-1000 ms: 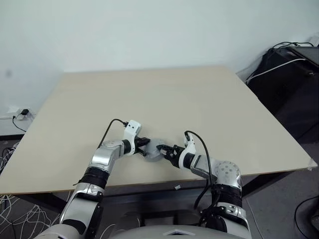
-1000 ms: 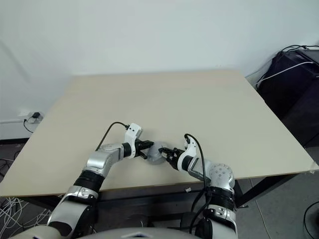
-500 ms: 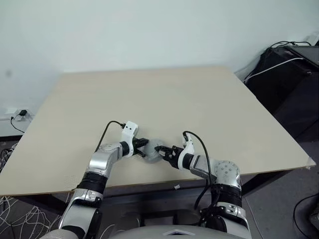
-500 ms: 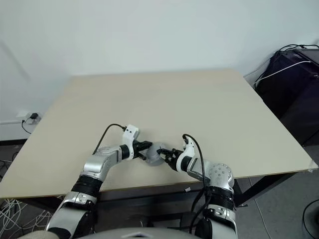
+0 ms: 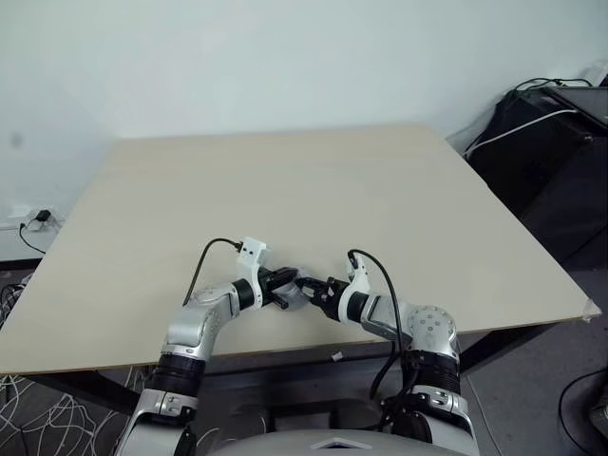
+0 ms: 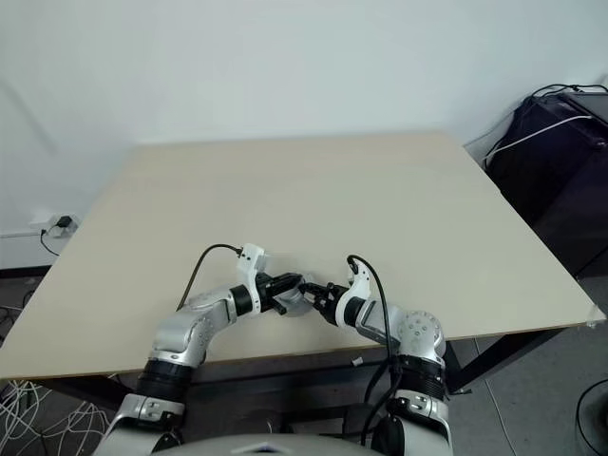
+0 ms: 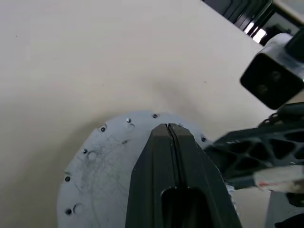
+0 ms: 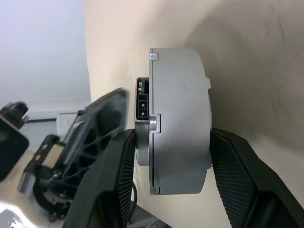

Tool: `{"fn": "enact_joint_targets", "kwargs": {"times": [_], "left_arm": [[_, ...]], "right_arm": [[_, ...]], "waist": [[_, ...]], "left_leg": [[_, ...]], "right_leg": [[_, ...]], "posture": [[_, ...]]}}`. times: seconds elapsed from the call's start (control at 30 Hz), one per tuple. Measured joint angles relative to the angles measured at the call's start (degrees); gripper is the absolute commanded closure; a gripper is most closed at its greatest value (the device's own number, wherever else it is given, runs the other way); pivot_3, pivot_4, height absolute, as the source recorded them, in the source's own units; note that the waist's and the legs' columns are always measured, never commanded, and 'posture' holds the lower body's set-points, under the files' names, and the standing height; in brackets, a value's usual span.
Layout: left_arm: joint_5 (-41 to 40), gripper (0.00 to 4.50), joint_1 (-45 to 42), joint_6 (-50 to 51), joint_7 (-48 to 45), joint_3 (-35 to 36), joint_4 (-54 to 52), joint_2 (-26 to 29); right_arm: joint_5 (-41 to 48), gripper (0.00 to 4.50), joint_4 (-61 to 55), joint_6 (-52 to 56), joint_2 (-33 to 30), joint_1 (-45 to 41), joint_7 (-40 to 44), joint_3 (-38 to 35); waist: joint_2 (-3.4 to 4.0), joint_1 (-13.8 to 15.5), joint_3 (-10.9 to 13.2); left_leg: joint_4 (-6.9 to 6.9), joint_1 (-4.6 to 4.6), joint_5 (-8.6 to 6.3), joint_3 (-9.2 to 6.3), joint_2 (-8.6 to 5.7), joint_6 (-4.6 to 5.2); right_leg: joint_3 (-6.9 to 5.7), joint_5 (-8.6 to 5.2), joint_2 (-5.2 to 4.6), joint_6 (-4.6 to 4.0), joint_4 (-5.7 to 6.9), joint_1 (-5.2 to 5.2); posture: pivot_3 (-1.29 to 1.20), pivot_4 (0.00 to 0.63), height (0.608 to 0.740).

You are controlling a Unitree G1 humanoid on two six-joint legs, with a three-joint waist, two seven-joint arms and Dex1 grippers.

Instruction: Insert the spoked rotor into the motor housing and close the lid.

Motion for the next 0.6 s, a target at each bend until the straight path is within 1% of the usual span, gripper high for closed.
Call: {"fn": "enact_joint_targets", "kwargs": {"times": [0.13, 0.27, 0.4, 0.5, 0.6], "left_arm": [[-4.65, 4.5, 2.48, 0.05, 1.47, 3.46, -5.5, -1.74], [-11.04, 4.5, 6.27, 1.44, 4.18, 7.34, -10.47, -5.37], [-18.38, 4.5, 12.8, 4.68, 5.91, 9.92, -15.61, -7.62], [-24.68, 4.5, 19.48, 7.38, 7.28, 11.75, -19.63, -9.21], [-29.18, 4.5, 24.01, 9.21, 9.1, 12.21, -21.54, -10.43]], "right_arm": [[0.13, 2.39, -0.08, -0.22, 0.0, 0.04, -0.15, -0.08], [0.62, 2.39, -0.08, -1.15, 0.0, 0.13, -0.28, -0.44], [1.75, 2.39, -0.19, -2.48, -0.01, 0.44, -0.43, -1.7], [2.63, 2.39, -0.6, -3.91, -0.02, 0.59, -0.5, -2.71], [3.86, 2.39, -1.05, -4.8, -0.02, 0.47, -0.69, -3.04]], "waist": [[0.01, 0.08, 0.0], [0.0, 0.24, 0.02], [-0.01, 0.31, 0.04], [0.01, 0.25, 0.07], [0.03, 0.42, 0.2]], "left_leg": [[0.0, -0.01, 0.0, 0.0, 0.0, 0.0], [-0.01, -0.05, -0.01, 0.0, 0.0, 0.01], [-0.01, -0.2, -0.02, 0.0, 0.0, 0.02], [-0.01, -0.27, -0.03, 0.01, 0.0, 0.04], [0.01, -0.27, -0.03, 0.0, 0.01, 0.04]], "right_leg": [[0.0, -0.01, -0.01, -0.01, -0.01, -0.01], [-0.01, -0.02, -0.02, -0.02, -0.06, -0.02], [-0.01, -0.03, -0.01, -0.05, -0.08, -0.12], [0.0, -0.05, -0.02, -0.08, -0.1, -0.18], [-0.04, -0.09, -0.02, -0.07, -0.1, -0.18]], "posture": [[0.0, 0.0, 0.74], [0.0, 0.0, 0.74], [0.0, 0.0, 0.74], [0.0, 0.0, 0.74], [0.0, 0.0, 0.74]]}}
